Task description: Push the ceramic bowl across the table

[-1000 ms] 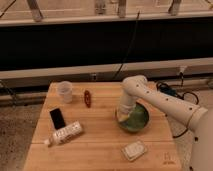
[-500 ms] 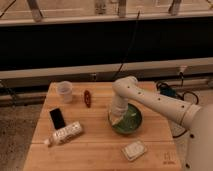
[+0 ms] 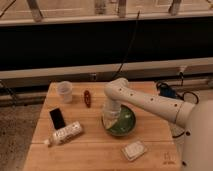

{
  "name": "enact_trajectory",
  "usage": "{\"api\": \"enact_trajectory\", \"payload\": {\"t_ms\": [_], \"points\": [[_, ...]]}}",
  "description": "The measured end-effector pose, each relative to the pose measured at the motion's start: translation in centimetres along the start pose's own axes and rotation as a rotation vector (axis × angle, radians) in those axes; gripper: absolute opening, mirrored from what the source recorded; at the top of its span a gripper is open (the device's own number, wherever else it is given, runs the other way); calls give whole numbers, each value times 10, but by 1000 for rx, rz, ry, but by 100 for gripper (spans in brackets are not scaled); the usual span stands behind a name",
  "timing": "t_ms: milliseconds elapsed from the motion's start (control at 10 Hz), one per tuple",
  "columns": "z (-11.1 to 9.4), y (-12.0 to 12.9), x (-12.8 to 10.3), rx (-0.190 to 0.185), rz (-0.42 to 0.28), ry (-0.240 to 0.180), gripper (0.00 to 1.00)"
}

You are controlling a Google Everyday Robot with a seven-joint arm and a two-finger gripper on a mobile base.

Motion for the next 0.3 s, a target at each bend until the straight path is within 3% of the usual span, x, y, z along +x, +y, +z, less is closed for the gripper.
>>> {"api": "enact_trajectory", "payload": {"t_ms": [300], "points": [[9, 4, -23, -26, -70, 4, 0]]}}
